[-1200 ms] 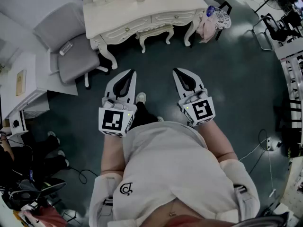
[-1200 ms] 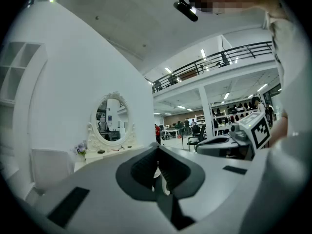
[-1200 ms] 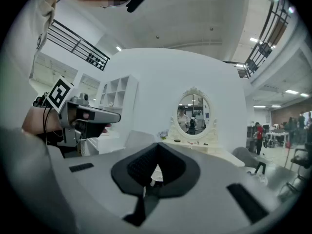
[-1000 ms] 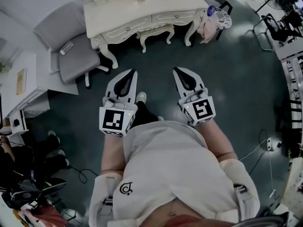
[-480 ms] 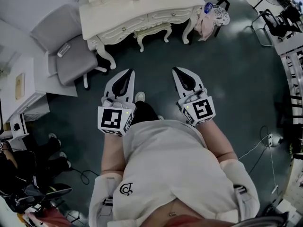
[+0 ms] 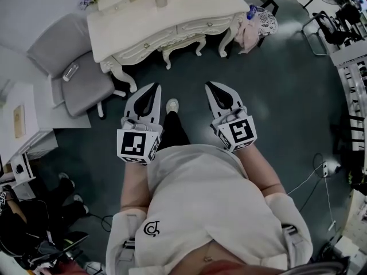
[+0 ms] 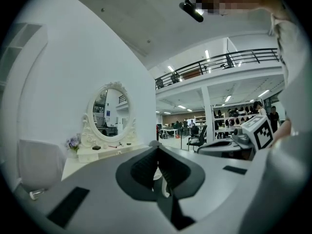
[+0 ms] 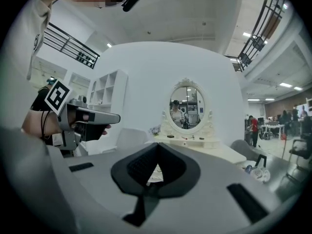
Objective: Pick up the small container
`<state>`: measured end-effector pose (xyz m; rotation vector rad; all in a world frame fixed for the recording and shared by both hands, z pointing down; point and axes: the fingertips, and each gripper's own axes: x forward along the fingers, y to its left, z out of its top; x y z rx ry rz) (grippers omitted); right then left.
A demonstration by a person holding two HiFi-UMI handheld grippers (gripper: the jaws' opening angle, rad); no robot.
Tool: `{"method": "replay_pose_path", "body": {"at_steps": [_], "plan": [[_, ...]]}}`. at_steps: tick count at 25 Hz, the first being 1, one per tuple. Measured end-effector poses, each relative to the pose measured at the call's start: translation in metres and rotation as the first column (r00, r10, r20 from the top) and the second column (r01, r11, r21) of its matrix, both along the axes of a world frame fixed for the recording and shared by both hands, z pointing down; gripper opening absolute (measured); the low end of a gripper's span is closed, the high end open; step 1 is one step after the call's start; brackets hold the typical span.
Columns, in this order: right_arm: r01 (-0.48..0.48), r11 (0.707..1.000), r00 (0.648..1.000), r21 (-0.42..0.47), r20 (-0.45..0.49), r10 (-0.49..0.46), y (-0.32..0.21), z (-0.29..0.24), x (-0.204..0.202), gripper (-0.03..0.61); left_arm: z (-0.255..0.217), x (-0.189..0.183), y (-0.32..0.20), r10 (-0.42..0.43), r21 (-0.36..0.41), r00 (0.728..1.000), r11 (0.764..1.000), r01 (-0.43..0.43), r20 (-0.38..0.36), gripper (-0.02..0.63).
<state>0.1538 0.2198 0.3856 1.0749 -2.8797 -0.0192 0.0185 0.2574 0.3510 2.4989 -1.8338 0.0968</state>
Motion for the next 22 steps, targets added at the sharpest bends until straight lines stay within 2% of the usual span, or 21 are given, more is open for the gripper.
{"method": "replay_pose_path", "body": {"at_steps": [6,13,17,22], "plan": [[-0.018,1.0,0.999,-0.015,-0.027,0.017,-0.088,0.003,-0.05,0.006,-0.007,-0.051,-0.096,0.024,0.019,0.999,1.0,-0.025,0.046,0.012],[-0.053,0.998,0.998,-0.015,-0.045,0.053,-0.192,-0.002,-0.12,0.006,-0.001,-0.124,-0.206,0.049,-0.016,0.998,0.999,-0.048,0.033,0.012],[-0.067,0.997,0.996,-0.032,-0.056,0.065,-0.236,-0.001,-0.145,0.006,-0.004,-0.142,-0.252,0.084,-0.015,0.995,0.996,-0.084,0.048,0.012],[-0.054,0.996,0.996,-0.066,-0.073,0.049,-0.277,0.011,-0.164,0.006,0.019,-0.158,-0.288,0.065,-0.075,0.998,0.995,-0.065,0.008,0.012]]}}
